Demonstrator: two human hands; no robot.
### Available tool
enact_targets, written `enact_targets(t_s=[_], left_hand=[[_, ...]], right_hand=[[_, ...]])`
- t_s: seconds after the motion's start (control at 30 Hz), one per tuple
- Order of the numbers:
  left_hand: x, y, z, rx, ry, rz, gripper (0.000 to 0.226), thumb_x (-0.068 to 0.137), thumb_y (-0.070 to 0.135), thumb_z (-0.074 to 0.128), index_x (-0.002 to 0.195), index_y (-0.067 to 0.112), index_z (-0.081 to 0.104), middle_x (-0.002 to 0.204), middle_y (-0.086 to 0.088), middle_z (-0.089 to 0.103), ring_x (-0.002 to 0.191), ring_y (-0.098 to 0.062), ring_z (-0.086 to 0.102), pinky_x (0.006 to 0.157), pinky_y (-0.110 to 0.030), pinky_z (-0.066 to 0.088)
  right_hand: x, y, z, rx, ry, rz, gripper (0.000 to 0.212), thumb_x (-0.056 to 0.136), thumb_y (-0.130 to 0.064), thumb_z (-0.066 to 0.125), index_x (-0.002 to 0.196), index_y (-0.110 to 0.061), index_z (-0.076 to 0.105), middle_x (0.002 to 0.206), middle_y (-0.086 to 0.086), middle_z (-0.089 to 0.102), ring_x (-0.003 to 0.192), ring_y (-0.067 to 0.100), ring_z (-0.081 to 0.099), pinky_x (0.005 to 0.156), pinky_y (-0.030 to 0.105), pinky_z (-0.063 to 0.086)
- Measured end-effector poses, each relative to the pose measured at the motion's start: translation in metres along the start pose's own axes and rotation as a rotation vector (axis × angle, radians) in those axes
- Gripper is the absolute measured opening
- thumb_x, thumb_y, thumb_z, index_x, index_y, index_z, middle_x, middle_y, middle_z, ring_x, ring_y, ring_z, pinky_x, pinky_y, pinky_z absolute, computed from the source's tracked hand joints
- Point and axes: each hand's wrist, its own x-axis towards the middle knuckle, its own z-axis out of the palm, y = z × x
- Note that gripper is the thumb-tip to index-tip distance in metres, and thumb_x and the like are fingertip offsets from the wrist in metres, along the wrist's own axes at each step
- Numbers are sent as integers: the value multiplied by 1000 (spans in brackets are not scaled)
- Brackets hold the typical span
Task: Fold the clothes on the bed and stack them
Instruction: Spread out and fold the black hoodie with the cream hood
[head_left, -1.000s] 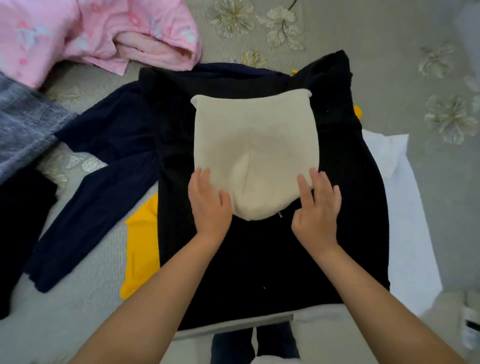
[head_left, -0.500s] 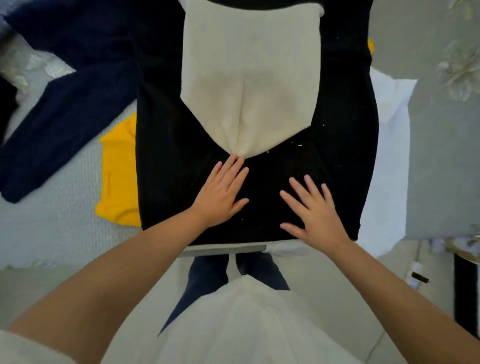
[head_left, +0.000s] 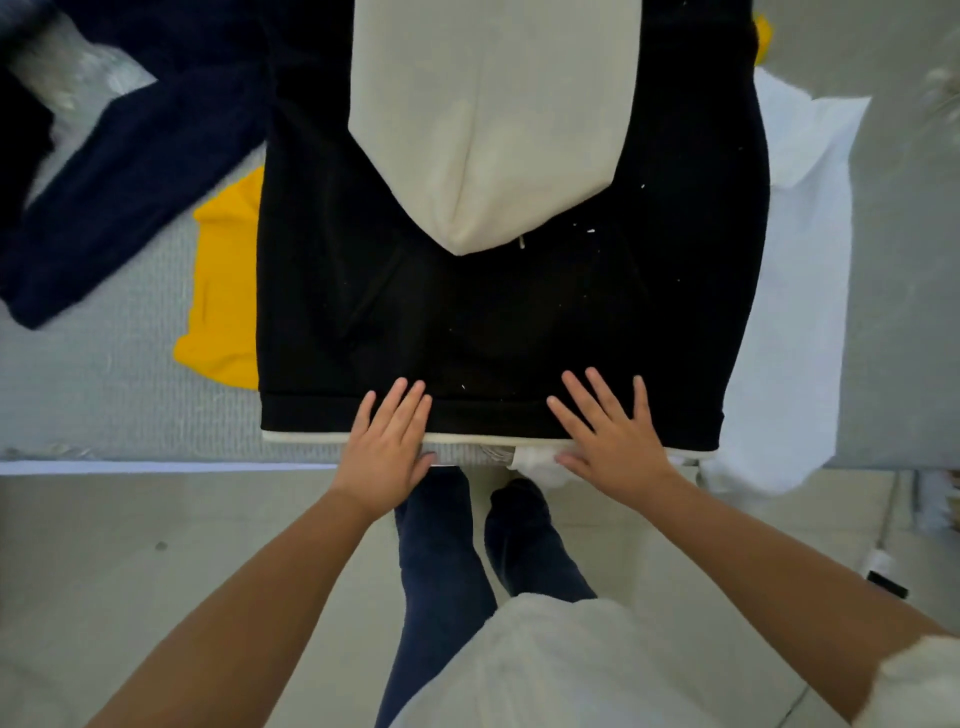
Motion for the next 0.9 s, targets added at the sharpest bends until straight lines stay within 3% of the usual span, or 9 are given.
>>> enact_targets(t_s=[0.07, 0.2, 0.33, 0.4, 0.5, 0.67, 0.77, 0.83, 0.9], left_hand=[[2, 1, 1, -32, 25, -33, 63, 64, 25, 82, 117, -1, 59, 124, -15, 59, 116, -33, 54, 93, -51, 42], [4, -5, 1, 12, 89, -13, 70, 40, 5, 89, 106, -3, 66, 112, -15, 66, 100, -32, 64, 77, -49, 52], [14, -10, 8, -2, 153, -44, 72, 47, -7, 81, 116, -2, 60, 121, -16, 61, 108, -32, 60, 82, -45, 51], [21, -14, 11, -20, 107, -140, 70, 76, 0, 62, 139, 6, 34, 147, -10, 34, 135, -24, 34, 105, -38, 30], [28, -22, 13, 19, 22, -223, 68, 91, 10, 39, 147, 16, 1, 156, 0, -3, 143, -14, -3, 113, -32, -1], [16, -27, 6, 24, -48, -156, 69, 92, 1, 33, 145, 12, -9, 155, -4, -11, 142, -16, -10, 113, -29, -8], [-4, -29, -3, 57, -63, -130, 68, 91, -4, 31, 145, 10, -9, 155, -5, -10, 142, -17, -9, 112, -29, -9], [-19, -29, -13, 53, -50, -119, 68, 91, -4, 31, 145, 10, -7, 155, -5, -8, 142, -17, -9, 112, -30, -10], [-38, -28, -24, 25, -19, -123, 69, 91, -5, 32, 146, 11, -6, 155, -5, -6, 142, -17, -8, 112, -30, -10]], right_hand=[[-1, 4, 4, -29, 42, -32, 74, 49, -44, 86, 116, -18, 64, 124, 10, 60, 111, 30, 59, 80, 65, 42], [0, 7, 13, -14, 147, -19, 85, 36, -25, 92, 115, -13, 64, 123, 7, 62, 110, 27, 60, 81, 62, 44], [4, 10, 17, 16, 338, 15, 74, 41, 7, 80, 112, -5, 65, 120, 10, 63, 107, 27, 62, 80, 61, 46], [7, 11, 18, 52, 427, 3, 55, 57, 13, 62, 110, -3, 66, 117, 12, 64, 104, 28, 63, 80, 59, 47], [7, 12, 14, 80, 433, 1, 53, 69, 4, 31, 108, -1, 66, 115, 15, 65, 105, 32, 62, 80, 56, 48], [-5, 12, -2, 133, 432, -6, 54, 66, 5, 25, 102, 8, 66, 105, 22, 67, 95, 39, 65, 72, 54, 51], [-21, 8, -18, 128, 408, -6, 53, 64, 7, 28, 103, 10, 64, 105, 23, 67, 95, 40, 64, 76, 52, 50], [-33, 0, -25, 178, 320, 47, 55, 63, 17, 39, 115, 11, 57, 118, 27, 58, 108, 44, 56, 93, 49, 40], [-48, -9, -32, 215, 184, 54, 65, 77, 17, 40, 139, 2, 27, 147, 21, 25, 137, 36, 24, 113, 37, 10]])
